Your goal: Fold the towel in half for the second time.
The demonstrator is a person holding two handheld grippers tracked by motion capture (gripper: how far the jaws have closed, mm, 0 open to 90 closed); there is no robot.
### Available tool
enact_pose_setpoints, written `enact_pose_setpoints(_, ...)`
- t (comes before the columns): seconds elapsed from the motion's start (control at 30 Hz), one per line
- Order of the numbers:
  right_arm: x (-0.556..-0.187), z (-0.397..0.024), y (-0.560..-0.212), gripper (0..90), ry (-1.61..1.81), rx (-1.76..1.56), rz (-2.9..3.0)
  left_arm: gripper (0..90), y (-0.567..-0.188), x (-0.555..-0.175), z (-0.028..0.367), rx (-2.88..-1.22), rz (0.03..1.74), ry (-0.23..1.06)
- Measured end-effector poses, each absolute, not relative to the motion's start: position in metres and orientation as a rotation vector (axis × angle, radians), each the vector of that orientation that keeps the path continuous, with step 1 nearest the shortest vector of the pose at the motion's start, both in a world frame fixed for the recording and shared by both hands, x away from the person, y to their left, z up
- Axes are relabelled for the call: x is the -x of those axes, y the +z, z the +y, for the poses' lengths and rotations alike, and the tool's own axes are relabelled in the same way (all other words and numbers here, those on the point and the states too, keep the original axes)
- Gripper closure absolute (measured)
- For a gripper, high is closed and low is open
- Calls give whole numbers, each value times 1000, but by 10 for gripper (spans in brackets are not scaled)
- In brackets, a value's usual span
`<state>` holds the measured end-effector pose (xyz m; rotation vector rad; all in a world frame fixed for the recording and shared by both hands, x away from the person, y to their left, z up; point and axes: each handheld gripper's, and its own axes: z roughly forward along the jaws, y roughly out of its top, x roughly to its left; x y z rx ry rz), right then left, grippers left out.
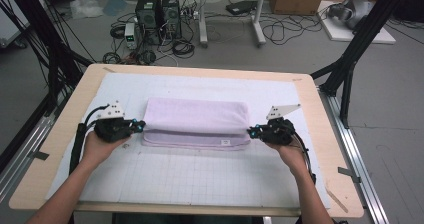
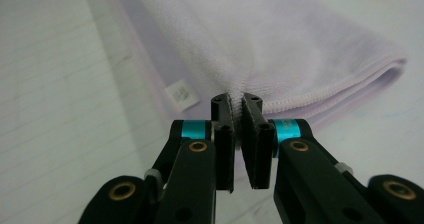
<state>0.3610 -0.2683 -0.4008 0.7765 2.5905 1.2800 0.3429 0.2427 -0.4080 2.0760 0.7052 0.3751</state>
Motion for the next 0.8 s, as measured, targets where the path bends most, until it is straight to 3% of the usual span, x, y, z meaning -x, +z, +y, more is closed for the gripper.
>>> enact_pose_setpoints(0.03,-357,-268,-405,811,1258,-762,2605,770,-414,-339,242,-2090,708,358)
enact_pose_setpoints(0.1,-353,-267,-414,645,1194,-814,2648,603,-423,-334,241,-2115,718,326)
enact_pose_setpoints(0.2,-350,-263,-417,592,1236,-806,2645,550,-426,-334,241,-2094,730,316)
enact_pose_setpoints(0.3,-351,-257,-415,590,1295,-790,2610,574,-424,-337,240,-2069,736,334)
enact_pose_setpoints(0.4,-354,-254,-416,620,1328,-797,2592,722,-427,-340,239,-2074,744,337)
enact_pose_setpoints(0.47,-356,-252,-419,624,1317,-796,2580,761,-428,-342,239,-2082,748,333)
enact_pose_setpoints(0.8,-354,-254,-426,510,1317,-857,2538,582,-425,-338,240,-1987,787,368)
